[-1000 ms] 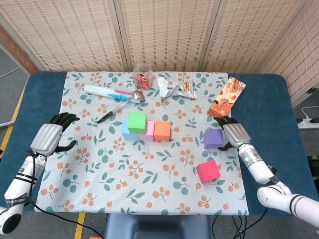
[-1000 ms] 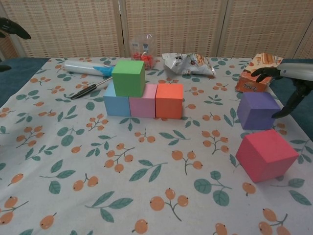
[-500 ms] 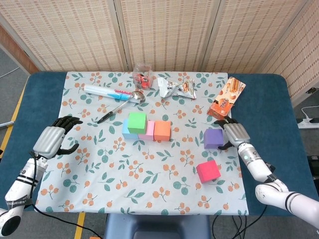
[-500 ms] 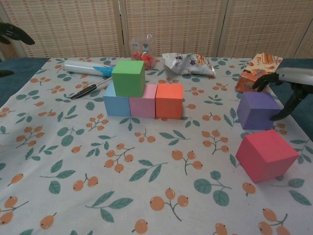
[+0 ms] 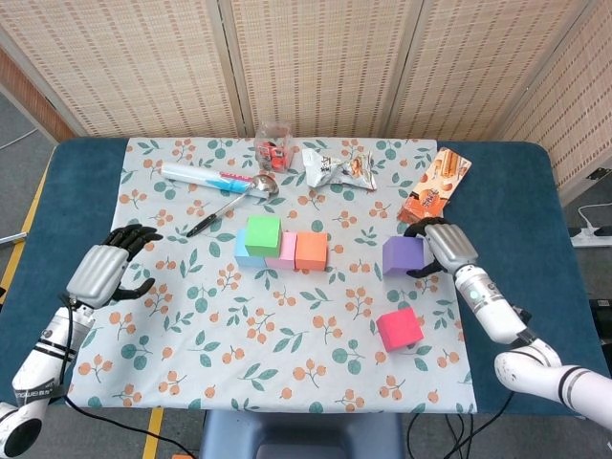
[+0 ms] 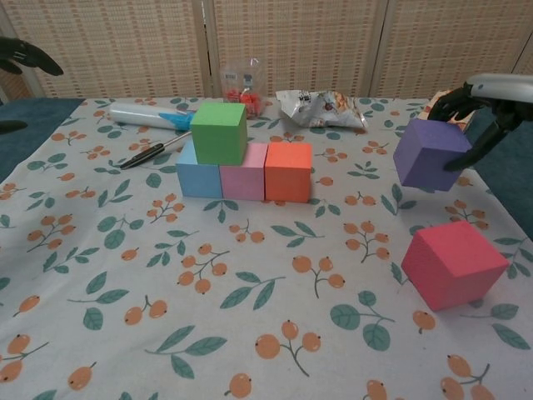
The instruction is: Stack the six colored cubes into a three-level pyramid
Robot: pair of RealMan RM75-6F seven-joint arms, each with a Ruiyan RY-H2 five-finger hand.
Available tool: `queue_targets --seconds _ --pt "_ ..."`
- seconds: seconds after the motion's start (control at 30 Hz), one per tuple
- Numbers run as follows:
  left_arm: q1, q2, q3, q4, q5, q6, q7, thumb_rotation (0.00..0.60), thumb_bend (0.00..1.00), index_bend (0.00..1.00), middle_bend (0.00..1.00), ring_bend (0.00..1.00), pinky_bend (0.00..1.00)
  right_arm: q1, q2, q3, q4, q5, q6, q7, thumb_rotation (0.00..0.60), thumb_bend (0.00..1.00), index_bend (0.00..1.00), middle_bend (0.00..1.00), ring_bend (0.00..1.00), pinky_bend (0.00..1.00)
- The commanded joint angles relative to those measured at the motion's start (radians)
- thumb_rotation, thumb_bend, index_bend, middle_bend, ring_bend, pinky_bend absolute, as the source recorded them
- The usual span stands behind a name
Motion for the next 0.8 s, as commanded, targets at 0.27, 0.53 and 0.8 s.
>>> queue_targets --seconds 0.27,0.53,0.8 --pt "0.013 -0.002 0.002 -0.006 0.024 0.004 0.006 0.6 0.32 0.21 0.15 0.1 0.14 0.103 0.064 0.066 -0.121 0.101 -0.06 -0.1 0.6 0.24 0.62 0.48 0.29 0.27" --pt "0.026 0.001 0.003 -0.016 0.051 0.012 -0.002 0.6 0.32 0.21 0.15 0.1 0.14 0.26 -0.007 0.088 -0.156 0.312 -0.117 -0.259 0.6 0.24 0.63 0.48 0.29 0.27" --pt "0.044 0.003 0.009 -0.017 0.077 0.024 -0.022 0.6 0.32 0.21 0.15 0.1 0.15 0.392 -0.079 0.063 -0.177 0.563 -0.041 -0.439 0.6 0.24 0.63 0.48 0.29 0.27"
